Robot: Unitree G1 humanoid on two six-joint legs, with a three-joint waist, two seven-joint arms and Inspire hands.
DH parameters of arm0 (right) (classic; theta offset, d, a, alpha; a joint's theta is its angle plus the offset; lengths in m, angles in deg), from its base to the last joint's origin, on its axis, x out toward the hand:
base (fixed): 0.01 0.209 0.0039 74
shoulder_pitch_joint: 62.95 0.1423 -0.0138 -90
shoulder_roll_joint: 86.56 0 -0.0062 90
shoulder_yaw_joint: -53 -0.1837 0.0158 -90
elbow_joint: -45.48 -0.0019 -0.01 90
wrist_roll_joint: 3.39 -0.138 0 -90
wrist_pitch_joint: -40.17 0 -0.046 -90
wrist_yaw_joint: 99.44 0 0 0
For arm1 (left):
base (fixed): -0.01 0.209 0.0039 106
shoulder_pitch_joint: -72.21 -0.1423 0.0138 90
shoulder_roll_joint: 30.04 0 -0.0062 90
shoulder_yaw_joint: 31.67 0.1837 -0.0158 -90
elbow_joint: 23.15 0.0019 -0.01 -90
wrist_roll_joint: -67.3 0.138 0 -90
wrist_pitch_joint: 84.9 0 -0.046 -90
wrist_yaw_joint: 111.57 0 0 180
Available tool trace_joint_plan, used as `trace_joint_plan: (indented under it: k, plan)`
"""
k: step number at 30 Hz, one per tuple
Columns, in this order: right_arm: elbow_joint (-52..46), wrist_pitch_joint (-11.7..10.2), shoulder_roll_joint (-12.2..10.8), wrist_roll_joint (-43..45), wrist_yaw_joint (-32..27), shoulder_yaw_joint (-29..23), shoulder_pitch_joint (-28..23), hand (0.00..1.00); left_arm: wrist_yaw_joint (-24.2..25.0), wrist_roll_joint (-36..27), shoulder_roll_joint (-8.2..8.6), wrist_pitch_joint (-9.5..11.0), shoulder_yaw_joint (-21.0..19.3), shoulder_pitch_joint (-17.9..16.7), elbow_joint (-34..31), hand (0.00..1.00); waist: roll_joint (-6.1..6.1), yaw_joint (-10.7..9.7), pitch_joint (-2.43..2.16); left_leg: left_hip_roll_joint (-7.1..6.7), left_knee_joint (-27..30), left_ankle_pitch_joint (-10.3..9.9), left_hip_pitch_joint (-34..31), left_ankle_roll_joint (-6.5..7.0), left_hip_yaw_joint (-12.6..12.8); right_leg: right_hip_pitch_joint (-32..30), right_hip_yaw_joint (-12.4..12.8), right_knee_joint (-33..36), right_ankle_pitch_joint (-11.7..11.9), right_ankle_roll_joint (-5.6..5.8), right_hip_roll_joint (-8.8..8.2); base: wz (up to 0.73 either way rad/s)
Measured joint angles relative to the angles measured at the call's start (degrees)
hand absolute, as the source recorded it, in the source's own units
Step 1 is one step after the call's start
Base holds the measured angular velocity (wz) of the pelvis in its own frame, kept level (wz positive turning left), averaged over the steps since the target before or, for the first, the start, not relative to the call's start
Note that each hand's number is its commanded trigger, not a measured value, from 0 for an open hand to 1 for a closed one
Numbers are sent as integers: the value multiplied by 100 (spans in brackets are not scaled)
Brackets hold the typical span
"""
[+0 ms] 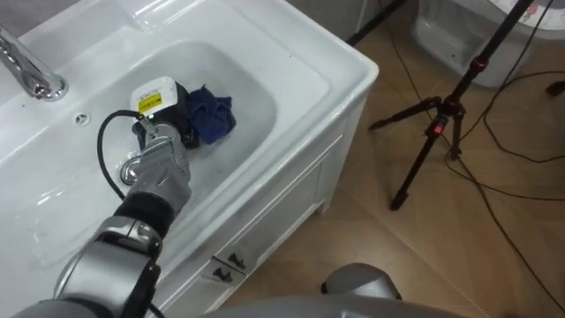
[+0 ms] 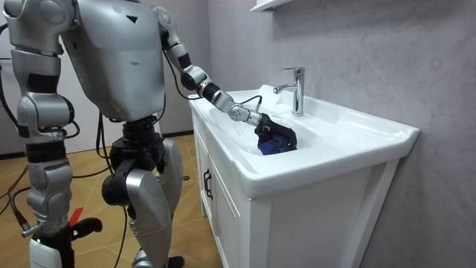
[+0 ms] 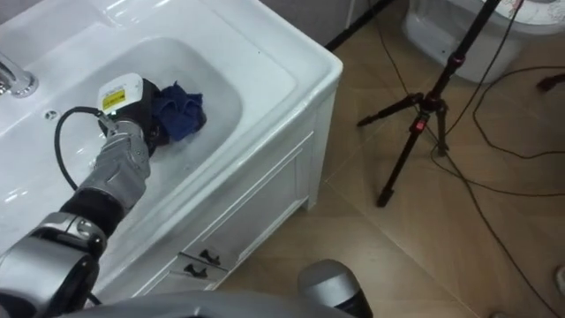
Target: Wipe basin
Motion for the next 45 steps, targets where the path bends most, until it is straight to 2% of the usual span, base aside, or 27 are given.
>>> trace_joint_plan:
  k: [5, 15, 18, 19, 22, 24, 29, 33, 36, 38, 40, 41, 45]
  plan:
    - [-13, -1, 123, -172, -19, 4, -25, 0, -13, -409, -66, 0, 56, 287, 200, 100, 94, 4, 27, 6, 14, 0, -89, 0, 6, -78, 8, -3, 12, -5, 3, 0]
    - [-19, 0, 160, -228, -70, 3, -103, 0, 103, -491, -223, 29, 88, 315, 233, 100, 78, 52, 21, 28, 10, -1, -59, -3, 74, -59, 69, -14, 39, -13, 41, -4]
    - [-26, 2, 166, -251, -66, 2, -111, 0, 49, -480, -221, 118, 82, 306, 335, 100, 57, 102, 28, 39, 9, 0, -33, -6, 112, -28, 115, -12, 50, -19, 63, -9]
    - [-28, -2, 166, -245, -68, -3, -105, 0, 9, -478, -229, 179, 79, 263, 362, 100, 33, 152, 46, 53, 3, -8, 19, -19, 164, 22, 151, -26, 55, -26, 85, -24]
    - [-208, 1, 134, -30, -67, -5, -120, 0, -119, -40, -223, 433, -67, -29, 435, 100, -42, 315, 51, 81, -8, -29, 121, -54, 225, 110, 240, -33, 45, -48, 133, -15]
    - [-345, 4, 135, -29, -69, 1, -166, 0, -206, 184, -186, 494, -92, -216, 437, 100, -94, 433, 29, 81, -8, -30, 138, -57, 240, 118, 253, -23, 31, -47, 142, 0]
    - [-494, 13, 68, -17, -187, -14, -184, 0, -479, 648, -168, 640, -273, -638, 434, 100, -262, 742, -85, 83, 8, -26, 139, -63, 160, 178, 176, -62, 32, -51, 132, 5]
    - [-518, 54, 64, 43, -183, -15, -160, 0, -608, 702, -165, 696, -300, -876, 471, 100, -268, 887, -108, 76, -21, -25, 244, -62, 13, 380, 55, -203, 36, -56, 106, 19]
    - [-525, 57, 40, 26, -173, -15, -126, 0, -808, 691, -140, 790, -550, -996, 556, 100, -274, 1023, -112, 73, -13, -22, 225, -67, -115, 420, -63, -223, 35, -61, 83, 20]
    - [-516, 58, -31, 56, -183, -33, -95, 0, -831, 735, -134, 969, -776, -1110, 558, 100, -291, 1180, -133, 72, -17, -10, 239, -85, -201, 471, -111, -240, 20, -82, 87, 14]
    - [-517, 55, -93, 189, -177, -169, -66, 0, -920, 836, -115, 1092, -901, -1203, 557, 100, -303, 1185, -149, 69, -12, -1, 241, -98, -294, 542, -198, -312, 20, -97, 84, 19]
    - [-568, 55, -118, 221, -178, -332, -59, 0, -948, 942, -107, 1153, -967, -1251, 556, 100, -306, 1229, -176, 68, -12, 7, 240, -111, -315, 555, -221, -331, 24, -109, 90, 14]
    - [-667, 62, -114, 246, -199, -436, -74, 0, -989, 1273, -151, 1156, -985, -1350, 556, 100, -278, 1326, -203, 86, -24, 34, 304, -152, -453, 681, -352, -418, 37, -160, 99, 7]
